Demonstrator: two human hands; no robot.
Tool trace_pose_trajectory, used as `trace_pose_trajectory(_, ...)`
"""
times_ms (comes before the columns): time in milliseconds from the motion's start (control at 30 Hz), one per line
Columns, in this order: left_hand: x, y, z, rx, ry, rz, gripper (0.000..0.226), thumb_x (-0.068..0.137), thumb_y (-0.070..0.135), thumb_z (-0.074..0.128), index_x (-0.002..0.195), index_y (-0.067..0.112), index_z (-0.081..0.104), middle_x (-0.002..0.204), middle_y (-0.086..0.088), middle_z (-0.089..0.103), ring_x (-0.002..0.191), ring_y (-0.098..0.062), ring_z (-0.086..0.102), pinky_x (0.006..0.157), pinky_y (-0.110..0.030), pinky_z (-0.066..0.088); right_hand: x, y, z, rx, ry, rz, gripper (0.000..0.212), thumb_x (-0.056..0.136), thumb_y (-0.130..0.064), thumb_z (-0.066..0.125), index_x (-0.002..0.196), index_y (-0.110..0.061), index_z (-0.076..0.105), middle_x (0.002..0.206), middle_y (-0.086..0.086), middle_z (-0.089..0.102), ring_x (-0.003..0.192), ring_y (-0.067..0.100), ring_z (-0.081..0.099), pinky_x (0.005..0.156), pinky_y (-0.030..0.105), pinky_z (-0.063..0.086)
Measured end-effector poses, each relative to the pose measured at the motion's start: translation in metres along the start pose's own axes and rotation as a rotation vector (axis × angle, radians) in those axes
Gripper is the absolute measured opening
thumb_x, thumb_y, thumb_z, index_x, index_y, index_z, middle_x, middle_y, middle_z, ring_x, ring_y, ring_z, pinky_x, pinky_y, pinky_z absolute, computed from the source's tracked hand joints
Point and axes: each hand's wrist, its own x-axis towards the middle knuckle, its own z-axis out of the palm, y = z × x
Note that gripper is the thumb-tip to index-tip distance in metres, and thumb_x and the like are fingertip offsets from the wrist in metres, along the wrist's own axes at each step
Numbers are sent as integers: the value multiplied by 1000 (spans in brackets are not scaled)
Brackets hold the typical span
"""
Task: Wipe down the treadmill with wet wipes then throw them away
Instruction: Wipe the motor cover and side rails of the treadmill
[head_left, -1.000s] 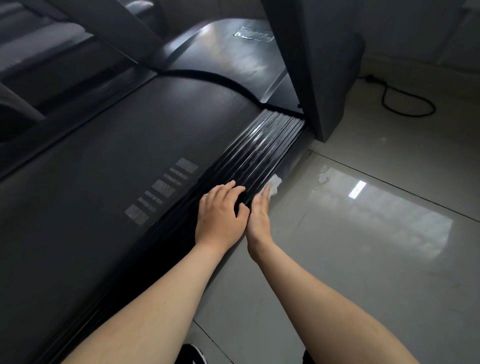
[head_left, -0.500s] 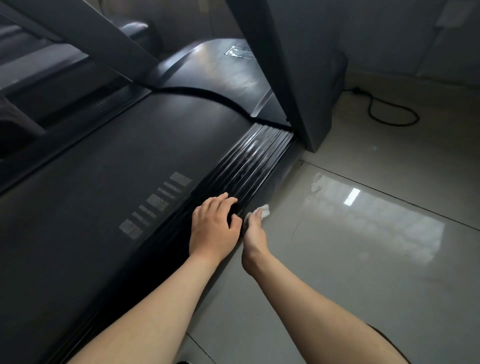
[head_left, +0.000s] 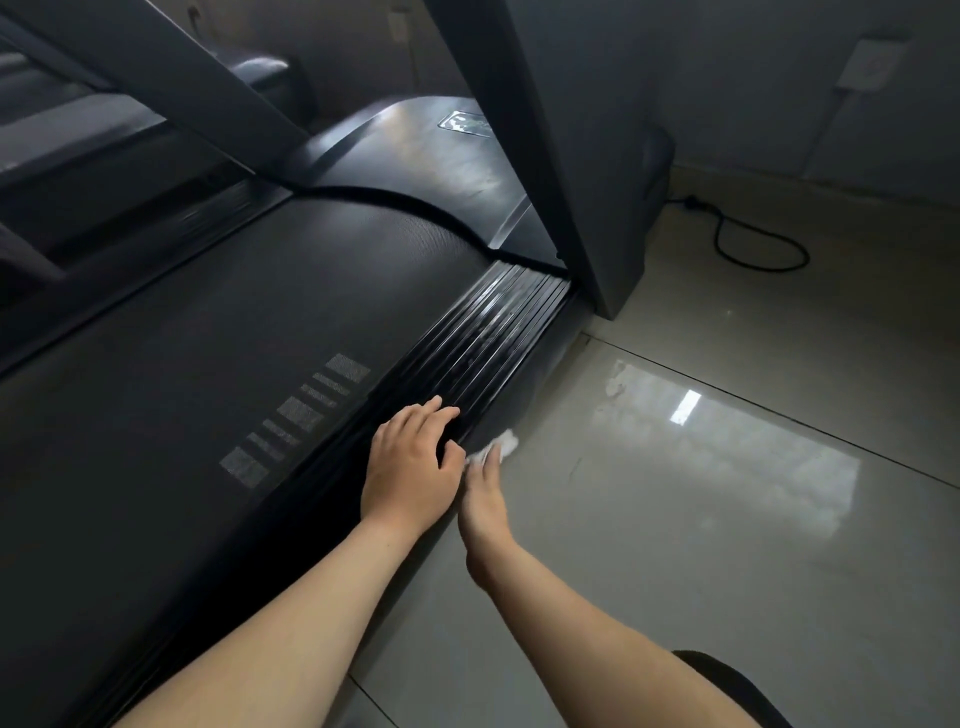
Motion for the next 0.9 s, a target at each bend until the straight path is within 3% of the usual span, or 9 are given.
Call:
trace_pose_trajectory(67,-1,-2,-2,-58,-15,-7,46,101,25,48,147,25,50,158,7,40,149,-12,28,125,-38,19,11,-16,1,-70,47,-248,54,111,-38,27,159,-40,3,169,-6,4,155,13,5,126,37,12)
trace_pose_trajectory(133,-3,-4,-6,-138,-18,-25,48,101,21,48,149,23,47,159,6,39,149,-10,26,124,-33,21,22,-24,-6,-289,75,-432,55,111,-30,28,160,-34,3,168,-12,-1,153,5,-8,126,33,1)
trace_pose_trajectory(267,-13,-10,-13,-198,-20,-60,51,102,19,48,152,20,41,162,5,31,152,-11,15,120,-27,14,18,-20,-23,-940,92,-553,55,109,-26,28,161,-31,11,169,-7,1,152,7,-17,123,39,-13)
trace_pose_trajectory(433,-30,-31,-21,-3,25,-166,52,103,31,45,154,21,39,165,1,27,154,-17,13,126,-44,16,2,-25,-10,-1256,-155,-920,49,108,-30,30,156,-24,35,163,-6,30,155,11,5,122,41,-17)
trace_pose_trajectory(533,-42,-42,-26,72,-10,-210,57,104,45,37,157,26,31,167,1,22,155,-19,10,126,-44,14,20,-41,-20,-1353,-143,-915,51,108,-31,30,159,-28,26,163,-7,31,155,10,7,120,45,-21)
trace_pose_trajectory(633,-54,-47,-28,77,-19,-257,61,104,52,32,159,27,27,168,1,18,155,-20,7,127,-44,12,45,-67,-23,-1274,-29,-733,59,107,-27,26,162,-29,6,166,-7,22,155,10,5,118,48,-21)
trace_pose_trajectory(733,-59,-46,-27,84,10,-315,61,104,51,33,160,27,25,169,0,15,155,-22,5,126,-44,9,47,-73,-12,-1319,18,-659,57,107,-24,23,162,-19,8,168,-1,15,156,14,1,119,50,-18)
trace_pose_trajectory(800,-60,-47,-29,87,33,-358,61,104,50,35,160,26,25,169,-3,15,155,-24,5,125,-44,9,35,-63,-2,-1379,-30,-709,55,108,-28,23,162,-20,14,169,0,11,156,14,-2,119,48,-19)
trace_pose_trajectory(900,-62,-50,-31,78,39,-412,61,105,47,36,160,23,24,169,-6,13,156,-25,4,125,-43,9,12,-42,13,-1418,-246,-877,56,106,-32,27,161,-23,18,168,-2,14,155,12,1,120,43,-19)
